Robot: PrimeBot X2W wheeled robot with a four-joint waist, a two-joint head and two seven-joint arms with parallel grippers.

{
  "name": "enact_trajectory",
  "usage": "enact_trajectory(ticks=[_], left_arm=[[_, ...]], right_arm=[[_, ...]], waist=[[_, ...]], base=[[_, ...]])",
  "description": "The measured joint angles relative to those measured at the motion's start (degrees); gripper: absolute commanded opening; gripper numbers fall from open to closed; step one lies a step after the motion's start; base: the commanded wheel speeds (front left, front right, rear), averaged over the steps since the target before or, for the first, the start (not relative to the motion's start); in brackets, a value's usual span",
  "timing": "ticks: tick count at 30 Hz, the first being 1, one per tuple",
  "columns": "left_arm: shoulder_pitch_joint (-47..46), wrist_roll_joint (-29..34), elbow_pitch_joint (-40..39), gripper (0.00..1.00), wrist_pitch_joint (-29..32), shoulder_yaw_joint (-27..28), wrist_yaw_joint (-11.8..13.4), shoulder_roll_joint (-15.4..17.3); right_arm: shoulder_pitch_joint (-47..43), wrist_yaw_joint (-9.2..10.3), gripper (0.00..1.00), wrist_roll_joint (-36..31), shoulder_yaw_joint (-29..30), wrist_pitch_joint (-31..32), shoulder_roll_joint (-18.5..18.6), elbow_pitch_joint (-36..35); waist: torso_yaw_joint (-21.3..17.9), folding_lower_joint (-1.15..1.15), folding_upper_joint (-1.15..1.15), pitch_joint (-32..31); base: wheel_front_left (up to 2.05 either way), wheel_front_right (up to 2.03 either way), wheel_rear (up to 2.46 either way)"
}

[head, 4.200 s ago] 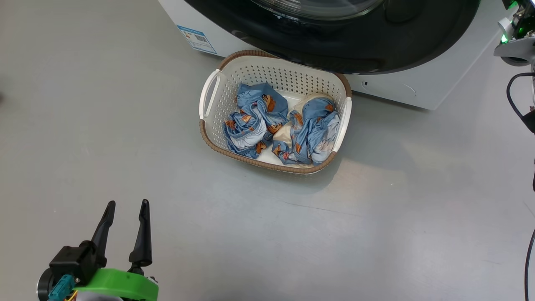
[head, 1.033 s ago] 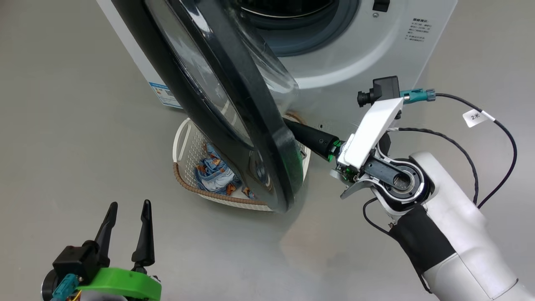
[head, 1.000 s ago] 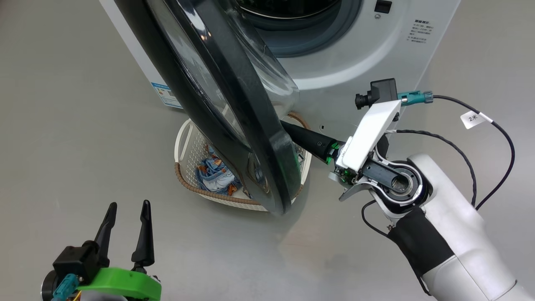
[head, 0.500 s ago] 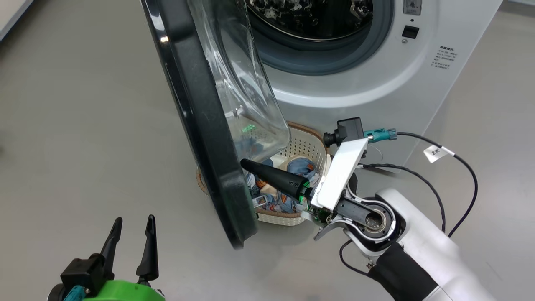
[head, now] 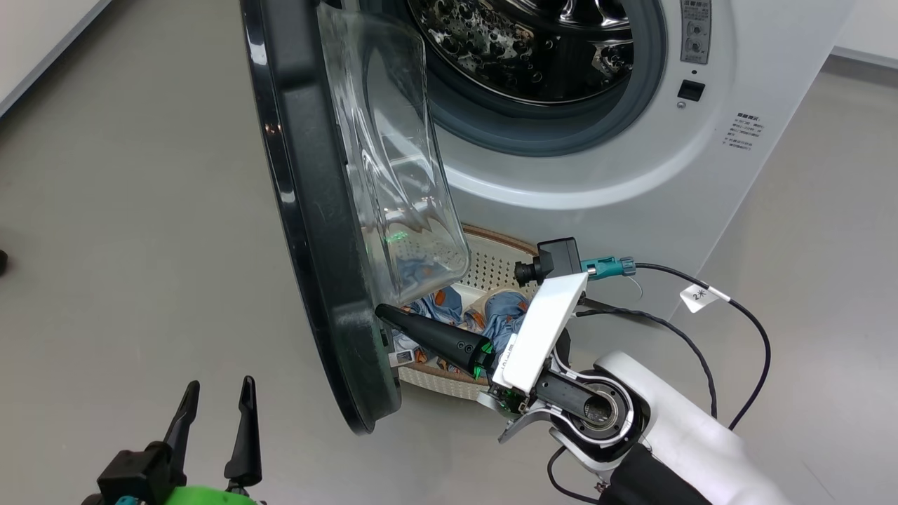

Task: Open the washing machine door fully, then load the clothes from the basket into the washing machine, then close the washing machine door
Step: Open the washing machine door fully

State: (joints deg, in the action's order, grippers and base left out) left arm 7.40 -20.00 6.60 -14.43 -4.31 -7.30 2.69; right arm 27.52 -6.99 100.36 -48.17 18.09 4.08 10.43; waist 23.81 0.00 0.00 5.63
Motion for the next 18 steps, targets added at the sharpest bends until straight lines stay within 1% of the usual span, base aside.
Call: enact_trajectory(ticks=[7,9,10,13,15,16,17,18], left_arm=[[1.72,0.41,-1.87,1.0,0.0,1.04,0.03,0.0],[2.65,0.4,-2.6,1.0,-0.01,1.18,0.71,0.01],[3.04,0.38,-3.28,1.0,0.0,1.19,0.99,0.0],[3.72,0.25,-4.55,1.0,-0.01,1.69,1.89,0.0],[4.24,0.24,-5.49,1.0,-0.01,2.19,2.4,0.01],[4.47,0.23,-5.56,1.0,0.0,2.48,2.55,0.0],[4.61,0.22,-5.56,1.0,0.0,2.83,2.65,0.01],[4.64,0.21,-5.57,1.0,-0.01,3.2,2.86,0.0]], right_arm=[[0.11,0.0,0.0,0.08,-0.58,-2.07,-0.04,-0.13],[0.14,0.0,0.0,-0.13,-0.3,-2.6,-0.15,-0.52],[0.19,0.0,0.0,-0.6,0.01,-2.97,-0.24,-0.52],[0.36,0.0,0.0,-4.68,1.68,-4.55,-0.31,-0.29],[0.69,0.0,0.43,-8.54,2.98,-6.65,0.3,-0.58],[1.02,0.0,0.88,-10.18,3.25,-7.55,1.05,-0.88],[1.36,0.0,1.0,-11.67,3.42,-8.22,2.04,-1.26],[1.42,0.0,1.0,-13.01,3.66,-9.06,3.32,-1.75]], waist=[[-0.3,0.0,0.0,-0.75],[-0.74,0.0,0.0,-0.98],[-0.99,0.0,0.0,-1.1],[-1.93,0.0,0.0,-1.45],[-2.67,0.0,0.0,-1.74],[-3.07,0.0,0.0,-1.88],[-3.49,0.0,0.0,-2.04],[-3.93,0.0,0.0,-2.21]], base=[[0.0,0.0,0.0],[0.0,0.0,0.0],[0.0,0.0,0.0],[0.0,0.0,0.0],[0.0,0.0,0.0],[0.0,0.0,0.0],[0.0,0.0,0.0],[0.0,0.0,0.0]])
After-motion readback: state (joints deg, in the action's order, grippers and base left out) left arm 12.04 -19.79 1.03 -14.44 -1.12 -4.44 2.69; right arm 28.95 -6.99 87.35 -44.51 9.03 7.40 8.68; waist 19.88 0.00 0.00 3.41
